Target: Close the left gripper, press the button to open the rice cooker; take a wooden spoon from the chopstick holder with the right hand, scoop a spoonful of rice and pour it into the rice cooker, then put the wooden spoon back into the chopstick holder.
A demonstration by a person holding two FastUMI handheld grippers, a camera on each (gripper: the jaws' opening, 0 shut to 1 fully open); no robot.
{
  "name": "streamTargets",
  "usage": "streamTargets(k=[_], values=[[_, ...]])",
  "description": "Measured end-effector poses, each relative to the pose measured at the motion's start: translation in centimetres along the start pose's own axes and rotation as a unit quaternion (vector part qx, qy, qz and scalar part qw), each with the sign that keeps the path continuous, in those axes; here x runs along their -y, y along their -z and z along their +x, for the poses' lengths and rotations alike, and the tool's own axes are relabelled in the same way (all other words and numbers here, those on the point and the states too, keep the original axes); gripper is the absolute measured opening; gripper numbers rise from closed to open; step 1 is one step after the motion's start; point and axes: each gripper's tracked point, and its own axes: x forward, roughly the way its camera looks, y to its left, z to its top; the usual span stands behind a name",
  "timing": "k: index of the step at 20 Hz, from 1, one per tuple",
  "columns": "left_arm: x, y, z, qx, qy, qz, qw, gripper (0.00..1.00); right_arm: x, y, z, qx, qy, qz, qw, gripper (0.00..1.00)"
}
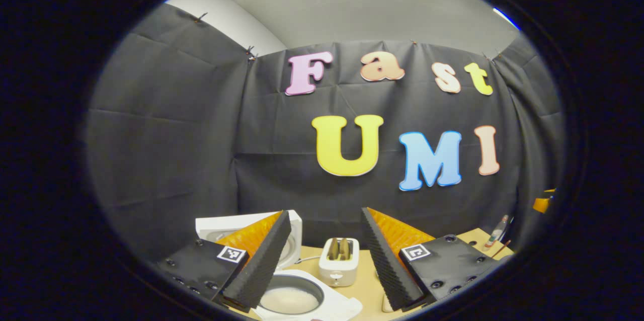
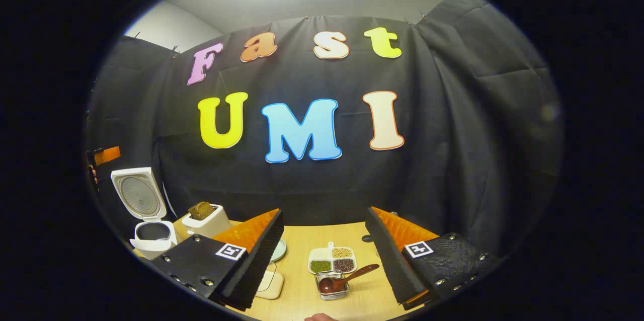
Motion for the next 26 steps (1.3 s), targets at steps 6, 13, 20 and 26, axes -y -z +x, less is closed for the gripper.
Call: streamTargets(k=[6,13,20,26], values=[[-7.4,0.1,7.1,-0.012,-0.047,-0.053,0.997,0.96,-0.9,0.6,0.7,-0.011,0.01,-0.01,1.0,0.99],[-13.3,5.0,15.3,-0.061,-0.094,-0.049,0.992,0.96,-1.0,1.2,1.2,-0.028,0.025,-0.029,0.999,0.99],[-15.2,10.2,18.8,-0.115,-0.13,-0.037,0.984,0.98,-2.0,1.5,2.5,-0.041,0.019,-0.055,0.997,0.99],[-13.8,10.7,16.9,-0.108,-0.119,-0.015,0.987,0.96,-3.4,2.4,3.0,-0.051,-0.01,-0.042,0.998,0.99]])
